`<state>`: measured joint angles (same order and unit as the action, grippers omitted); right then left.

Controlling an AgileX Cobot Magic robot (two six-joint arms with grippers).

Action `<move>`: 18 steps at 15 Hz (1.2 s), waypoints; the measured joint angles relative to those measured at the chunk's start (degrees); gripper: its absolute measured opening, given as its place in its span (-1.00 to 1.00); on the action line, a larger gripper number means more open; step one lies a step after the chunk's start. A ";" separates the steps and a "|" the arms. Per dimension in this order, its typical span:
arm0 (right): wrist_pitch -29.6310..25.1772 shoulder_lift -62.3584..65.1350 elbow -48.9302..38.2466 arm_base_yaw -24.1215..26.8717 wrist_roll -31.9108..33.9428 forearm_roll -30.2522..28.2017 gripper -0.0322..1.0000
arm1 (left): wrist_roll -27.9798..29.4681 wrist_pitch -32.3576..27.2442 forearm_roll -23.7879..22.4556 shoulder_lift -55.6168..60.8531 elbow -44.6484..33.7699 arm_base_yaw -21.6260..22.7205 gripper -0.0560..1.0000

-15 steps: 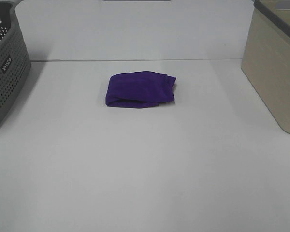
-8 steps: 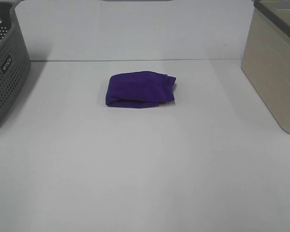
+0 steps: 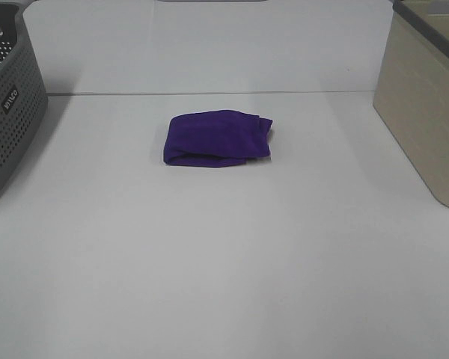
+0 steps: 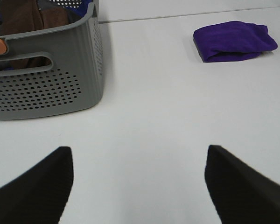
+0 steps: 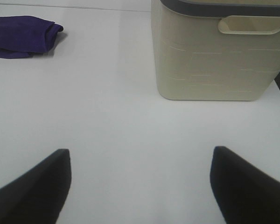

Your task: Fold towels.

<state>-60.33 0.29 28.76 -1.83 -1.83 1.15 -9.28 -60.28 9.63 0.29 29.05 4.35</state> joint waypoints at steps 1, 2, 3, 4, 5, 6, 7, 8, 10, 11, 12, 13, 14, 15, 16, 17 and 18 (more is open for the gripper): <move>0.00 0.00 0.00 0.00 0.00 0.00 0.61 | 0.00 0.00 0.00 0.00 0.00 -0.23 0.46; 0.00 0.00 0.00 0.00 0.00 0.00 0.61 | 0.00 0.00 0.00 0.00 0.00 -0.29 0.46; 0.00 0.00 0.00 0.00 0.00 0.00 0.61 | 0.00 0.00 -0.06 0.00 0.00 -0.29 0.46; 0.00 0.00 0.00 0.00 0.00 0.00 0.61 | 0.00 0.00 -0.34 0.00 0.00 -0.29 0.46; 0.00 0.00 0.00 0.00 0.00 0.00 0.61 | 0.00 0.00 -0.80 0.00 0.00 -0.29 0.46; 0.00 0.00 0.00 0.00 0.00 0.00 0.61 | 0.00 0.00 -1.55 0.00 0.00 -0.29 0.46; 0.00 0.00 0.00 0.00 0.00 0.00 0.61 | 0.00 0.00 -1.95 0.00 0.00 -0.29 0.46; 0.00 0.00 0.00 0.00 0.00 0.00 0.61 | 0.29 0.00 -3.15 0.00 0.00 -0.29 0.46; 0.00 0.00 0.00 0.00 0.00 0.00 0.61 | 0.74 0.00 -4.64 0.00 0.00 -0.29 0.46; 0.00 0.00 0.00 0.00 0.00 0.00 0.61 | 0.86 0.00 -5.79 0.00 0.00 -0.29 0.46; 0.00 0.00 0.00 0.00 0.00 0.00 0.61 | 1.38 0.00 -7.33 0.00 0.00 -0.29 0.46; 0.00 0.00 0.00 0.00 0.00 0.00 0.61 | 2.06 0.00 -7.79 0.00 0.00 -0.29 0.46; 0.00 0.00 0.00 0.00 0.00 0.00 0.61 | 2.18 0.00 -7.91 0.00 0.00 -0.29 0.46; 0.00 0.00 0.00 0.00 0.00 0.00 0.61 | 2.23 0.00 -8.19 0.00 0.00 -0.29 0.46; 0.00 0.00 0.00 0.00 0.00 0.00 0.61 | 2.46 0.00 -8.65 0.00 0.00 -0.29 0.48; 0.00 0.00 0.00 0.00 0.00 0.00 0.61 | 3.15 0.00 -9.63 0.00 0.00 -0.29 0.59; 0.00 0.00 0.00 0.00 0.00 0.00 0.61 | 4.53 0.00 -11.23 0.00 0.00 -0.29 0.77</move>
<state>-60.33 0.29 28.76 -1.83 -1.83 1.15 -4.76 -60.28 -1.60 0.29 29.05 4.07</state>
